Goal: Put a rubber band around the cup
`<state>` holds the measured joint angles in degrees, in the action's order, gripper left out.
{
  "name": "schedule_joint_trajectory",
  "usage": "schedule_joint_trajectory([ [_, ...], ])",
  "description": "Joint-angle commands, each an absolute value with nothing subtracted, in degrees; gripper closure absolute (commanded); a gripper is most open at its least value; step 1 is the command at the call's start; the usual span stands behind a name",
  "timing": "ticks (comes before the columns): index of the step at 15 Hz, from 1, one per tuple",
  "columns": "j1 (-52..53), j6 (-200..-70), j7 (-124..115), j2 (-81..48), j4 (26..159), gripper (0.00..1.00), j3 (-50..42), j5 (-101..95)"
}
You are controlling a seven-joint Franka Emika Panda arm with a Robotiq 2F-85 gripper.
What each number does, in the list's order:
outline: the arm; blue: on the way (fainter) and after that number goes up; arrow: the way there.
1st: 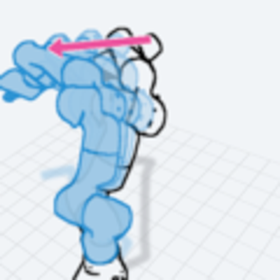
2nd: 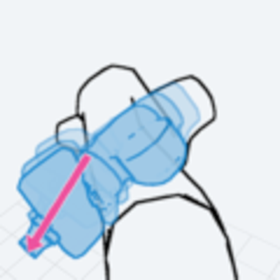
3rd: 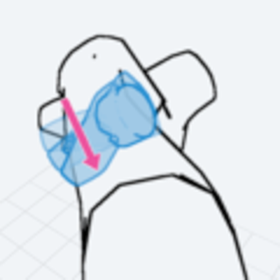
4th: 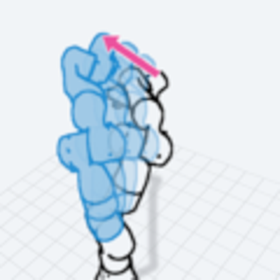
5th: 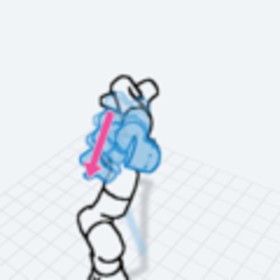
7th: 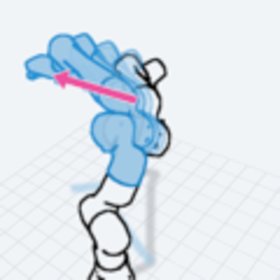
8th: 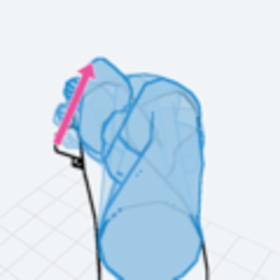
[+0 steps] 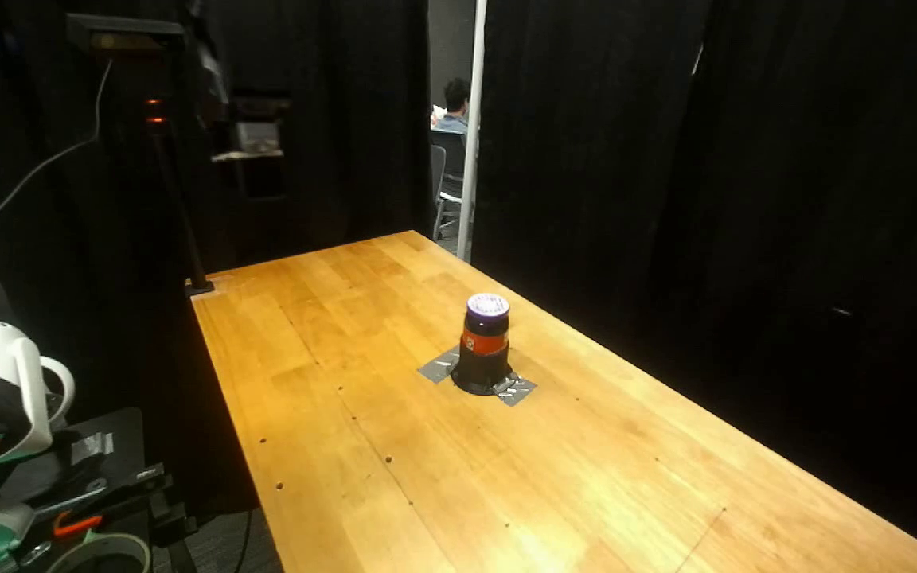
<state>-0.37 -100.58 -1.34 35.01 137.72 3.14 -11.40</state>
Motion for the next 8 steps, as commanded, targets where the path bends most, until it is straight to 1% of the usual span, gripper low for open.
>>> schedule_joint_trajectory([
  [1, 2.45, -108.62, -4.18, 21.44, 130.49, 0.0, 5.4, -8.43],
  [4, 3.28, -117.57, -6.56, 10.77, 125.9, 0.0, 6.37, -6.71],
  [8, 3.71, -123.85, -9.71, -1.71, 119.16, 0.0, 6.32, -5.94],
])
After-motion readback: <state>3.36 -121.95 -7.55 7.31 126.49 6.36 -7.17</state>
